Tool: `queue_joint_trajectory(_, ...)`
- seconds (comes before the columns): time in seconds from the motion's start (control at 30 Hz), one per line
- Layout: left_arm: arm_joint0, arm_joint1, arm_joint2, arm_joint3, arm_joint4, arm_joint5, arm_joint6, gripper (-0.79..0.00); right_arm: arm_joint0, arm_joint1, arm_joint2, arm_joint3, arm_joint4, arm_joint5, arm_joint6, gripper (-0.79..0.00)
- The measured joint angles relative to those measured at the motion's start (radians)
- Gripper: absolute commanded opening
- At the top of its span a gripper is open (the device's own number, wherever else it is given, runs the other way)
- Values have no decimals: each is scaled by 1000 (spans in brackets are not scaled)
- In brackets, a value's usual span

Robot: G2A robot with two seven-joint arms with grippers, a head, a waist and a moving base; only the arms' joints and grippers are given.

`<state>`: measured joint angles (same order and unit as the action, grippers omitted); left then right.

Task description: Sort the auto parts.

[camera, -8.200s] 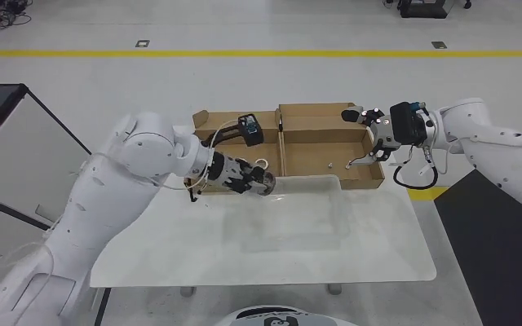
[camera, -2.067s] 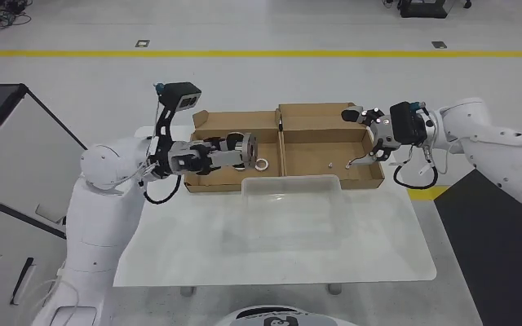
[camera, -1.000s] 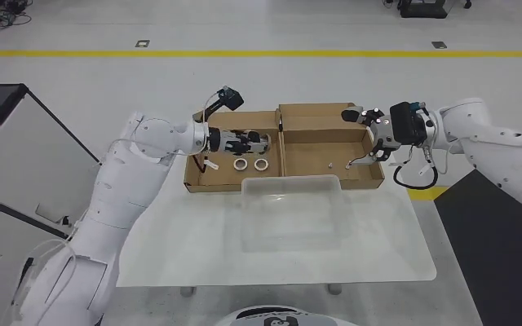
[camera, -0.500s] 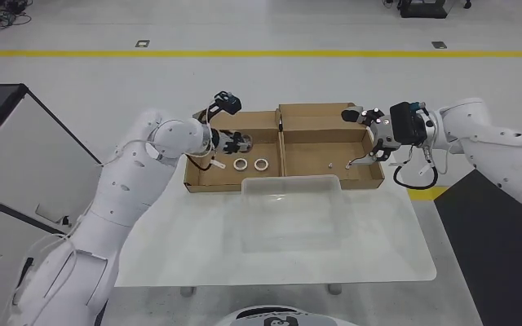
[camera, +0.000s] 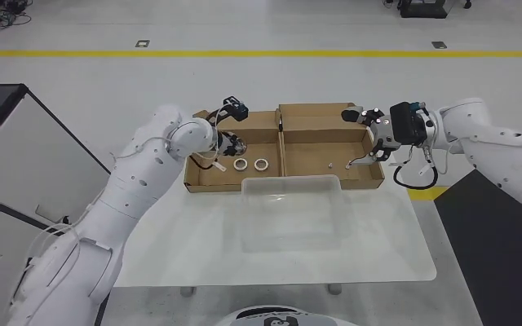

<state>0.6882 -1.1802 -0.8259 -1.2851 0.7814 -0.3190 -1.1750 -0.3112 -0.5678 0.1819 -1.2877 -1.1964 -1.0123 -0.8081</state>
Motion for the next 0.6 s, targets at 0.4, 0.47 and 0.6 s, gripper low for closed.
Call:
queue_joint_trajectory(0.4, -58, -34, 98, 147, 100, -22, 13, -785, 0, 0, 0, 0, 0, 0, 0, 0)
queue_joint_trajectory(0.47, -63, -41, 112, 172, 108, -21, 18, -785, 0, 0, 0, 0, 0, 0, 0, 0)
queue_joint_trajectory(0.6, -73, -55, 142, 232, 134, -23, 36, -785, 0, 0, 0, 0, 0, 0, 0, 0)
